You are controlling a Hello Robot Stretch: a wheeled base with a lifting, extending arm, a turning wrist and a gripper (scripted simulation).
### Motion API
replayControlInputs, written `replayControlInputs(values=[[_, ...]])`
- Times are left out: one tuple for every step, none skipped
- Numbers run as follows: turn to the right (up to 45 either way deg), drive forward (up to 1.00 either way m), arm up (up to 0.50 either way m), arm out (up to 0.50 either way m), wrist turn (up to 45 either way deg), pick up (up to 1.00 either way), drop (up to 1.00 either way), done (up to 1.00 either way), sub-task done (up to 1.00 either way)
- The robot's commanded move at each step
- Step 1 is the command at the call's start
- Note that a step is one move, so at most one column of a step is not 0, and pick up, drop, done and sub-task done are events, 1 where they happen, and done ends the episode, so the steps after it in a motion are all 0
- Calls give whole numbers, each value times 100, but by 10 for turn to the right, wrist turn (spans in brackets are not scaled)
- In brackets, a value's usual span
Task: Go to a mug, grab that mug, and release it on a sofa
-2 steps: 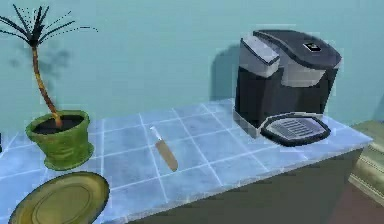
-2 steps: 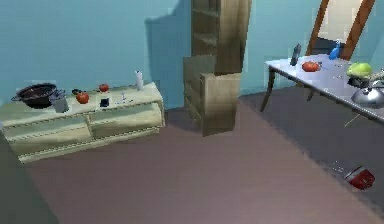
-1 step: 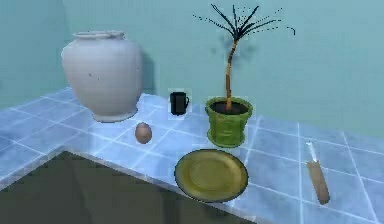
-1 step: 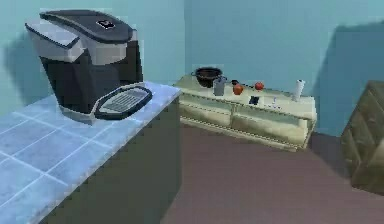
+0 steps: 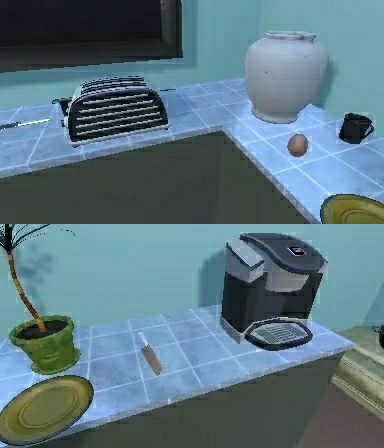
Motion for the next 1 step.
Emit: replayControlInputs(values=[[-450, 0, 0, 0, 0, 0, 0, 0, 0]])
